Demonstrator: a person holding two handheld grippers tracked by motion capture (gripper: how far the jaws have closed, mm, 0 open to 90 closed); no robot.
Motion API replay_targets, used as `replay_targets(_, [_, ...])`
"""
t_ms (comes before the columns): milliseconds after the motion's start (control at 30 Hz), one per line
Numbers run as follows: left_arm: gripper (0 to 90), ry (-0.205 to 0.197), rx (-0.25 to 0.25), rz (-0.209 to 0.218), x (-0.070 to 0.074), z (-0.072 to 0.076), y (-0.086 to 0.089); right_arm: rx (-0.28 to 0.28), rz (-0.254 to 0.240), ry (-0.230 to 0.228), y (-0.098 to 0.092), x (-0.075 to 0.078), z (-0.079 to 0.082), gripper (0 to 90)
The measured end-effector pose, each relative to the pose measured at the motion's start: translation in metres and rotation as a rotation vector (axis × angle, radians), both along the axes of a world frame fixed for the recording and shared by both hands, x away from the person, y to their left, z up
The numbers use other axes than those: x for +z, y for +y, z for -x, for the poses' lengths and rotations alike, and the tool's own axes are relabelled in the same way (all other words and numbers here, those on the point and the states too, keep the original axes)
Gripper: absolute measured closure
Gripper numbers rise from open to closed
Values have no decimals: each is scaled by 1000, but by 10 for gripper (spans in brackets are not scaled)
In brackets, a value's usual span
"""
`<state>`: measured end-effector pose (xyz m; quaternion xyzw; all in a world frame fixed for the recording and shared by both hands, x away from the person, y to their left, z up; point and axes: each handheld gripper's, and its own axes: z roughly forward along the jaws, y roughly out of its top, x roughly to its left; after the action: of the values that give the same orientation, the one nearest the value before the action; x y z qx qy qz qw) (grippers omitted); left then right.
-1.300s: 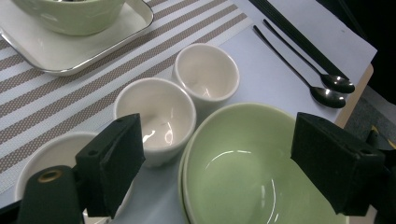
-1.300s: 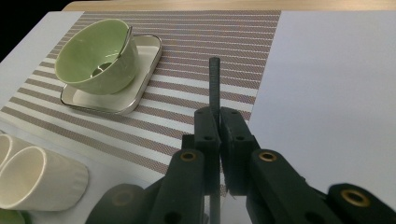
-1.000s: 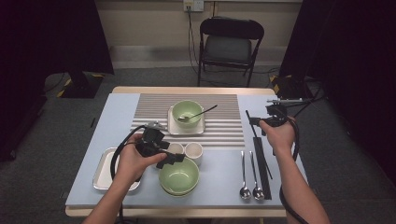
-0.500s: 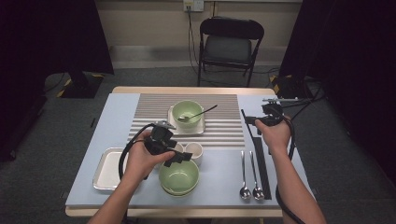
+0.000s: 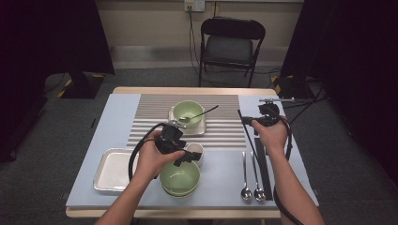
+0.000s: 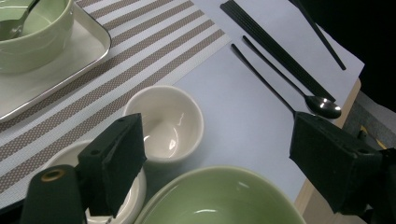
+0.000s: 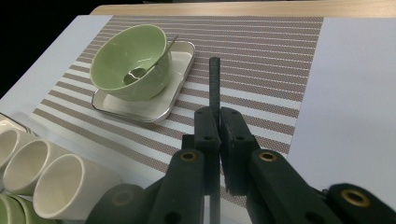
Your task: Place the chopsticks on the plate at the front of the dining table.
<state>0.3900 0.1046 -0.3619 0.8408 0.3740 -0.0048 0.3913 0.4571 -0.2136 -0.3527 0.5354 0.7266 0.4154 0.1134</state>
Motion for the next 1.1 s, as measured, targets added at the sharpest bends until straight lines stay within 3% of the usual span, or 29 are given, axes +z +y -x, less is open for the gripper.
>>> replay_targets(1100, [179,22,14,38,-6,-13,-27,38,-17,-12,21,5,0,868])
